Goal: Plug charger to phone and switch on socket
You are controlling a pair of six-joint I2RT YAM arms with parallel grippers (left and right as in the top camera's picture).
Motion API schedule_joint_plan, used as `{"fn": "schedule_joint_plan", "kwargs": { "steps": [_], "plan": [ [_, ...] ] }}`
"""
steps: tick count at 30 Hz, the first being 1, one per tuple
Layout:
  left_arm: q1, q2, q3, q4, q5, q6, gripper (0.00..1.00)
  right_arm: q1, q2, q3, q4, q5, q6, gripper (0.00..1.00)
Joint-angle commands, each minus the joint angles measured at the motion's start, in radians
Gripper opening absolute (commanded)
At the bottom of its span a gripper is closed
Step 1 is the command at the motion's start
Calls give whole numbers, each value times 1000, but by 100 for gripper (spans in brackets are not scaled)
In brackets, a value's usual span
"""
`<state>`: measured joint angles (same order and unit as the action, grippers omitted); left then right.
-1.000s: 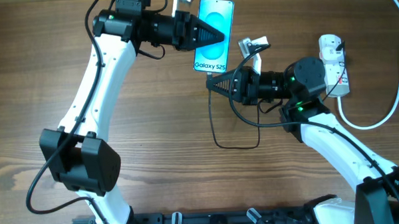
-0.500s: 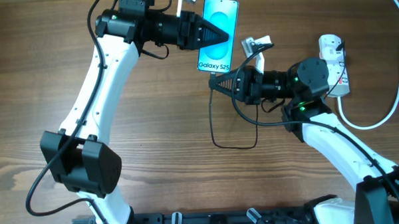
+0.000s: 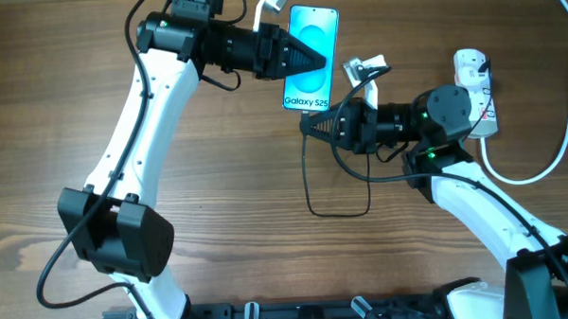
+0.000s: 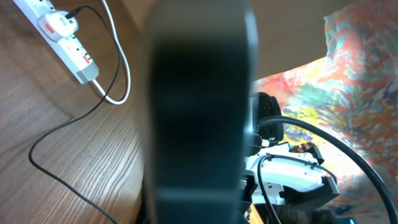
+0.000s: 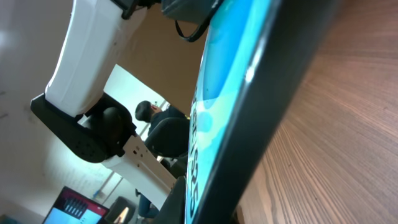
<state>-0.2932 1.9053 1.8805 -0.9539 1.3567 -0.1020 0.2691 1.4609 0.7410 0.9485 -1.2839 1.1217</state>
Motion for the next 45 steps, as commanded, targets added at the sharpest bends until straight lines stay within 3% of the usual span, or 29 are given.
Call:
{"fn": "schedule_joint_plan", "kwargs": {
  "steps": [1, 29, 34, 38, 45],
  "plan": [
    [-80, -27, -16, -27, -24, 61, 4, -60, 6, 41, 31, 234, 8, 4],
    [-139, -27, -16, -110, -24, 99, 4, -84, 6, 70, 28, 252, 7, 4],
    [-134, -27, -16, -100, -39, 98, 4, -84, 6, 69, -87, 225, 5, 27],
    [-112, -27, -16, -94, -39, 98, 4, -84, 6, 69, -86, 188, 2, 29],
    [-31, -27, -16, -94, -38, 95, 4, -84, 6, 69, -91, 157, -8, 44]
  ]
}}
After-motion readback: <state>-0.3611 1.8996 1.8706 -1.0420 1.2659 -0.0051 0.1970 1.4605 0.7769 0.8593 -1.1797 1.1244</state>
